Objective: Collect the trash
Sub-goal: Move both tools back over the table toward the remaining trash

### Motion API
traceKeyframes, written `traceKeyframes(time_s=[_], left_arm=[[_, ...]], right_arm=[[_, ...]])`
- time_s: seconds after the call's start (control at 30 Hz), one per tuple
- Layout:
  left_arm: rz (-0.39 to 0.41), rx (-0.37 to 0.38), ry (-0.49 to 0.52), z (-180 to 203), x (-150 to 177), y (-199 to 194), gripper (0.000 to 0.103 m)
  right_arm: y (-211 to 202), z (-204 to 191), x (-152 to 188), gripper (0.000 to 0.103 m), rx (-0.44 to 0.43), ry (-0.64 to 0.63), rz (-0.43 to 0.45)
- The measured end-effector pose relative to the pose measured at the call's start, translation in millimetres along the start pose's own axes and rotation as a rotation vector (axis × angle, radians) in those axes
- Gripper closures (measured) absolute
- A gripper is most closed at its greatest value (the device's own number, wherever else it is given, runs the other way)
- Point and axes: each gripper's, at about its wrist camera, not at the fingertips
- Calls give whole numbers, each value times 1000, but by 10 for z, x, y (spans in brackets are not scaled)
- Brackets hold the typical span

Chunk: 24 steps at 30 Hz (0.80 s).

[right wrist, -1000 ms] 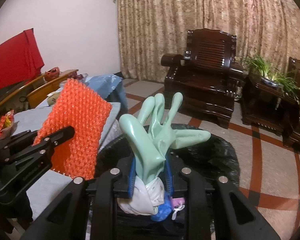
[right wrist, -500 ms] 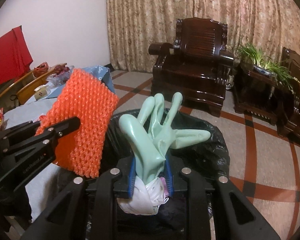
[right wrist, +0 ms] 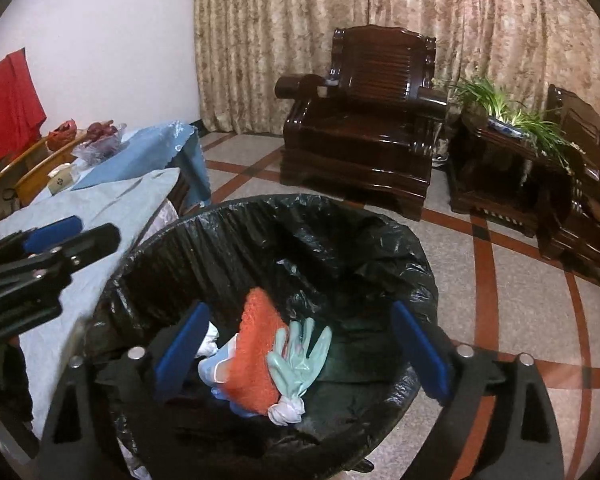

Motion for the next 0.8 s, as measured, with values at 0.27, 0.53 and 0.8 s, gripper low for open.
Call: traceKeyframes(time_s=[0.27,0.53,0.8], left_arm=[[45,-76,-28,-316,19,-353,13],[60,-168,-82,-772,181,-716,10],[53,-264,-116,-1198,420,-987,10]], right_arm=[[-122,-194,-98,6,-31,-17,44],[-142,-579,-127,6,-78,-59,49],[-116,-1077,-80,6,-135,-120,50]])
Point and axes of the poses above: each gripper's, at about its wrist camera, not at the fingertips, and y roughly the way its jaws point, z to its right, x to its underside, and after that the axes turned 5 degrees about y, right-handed
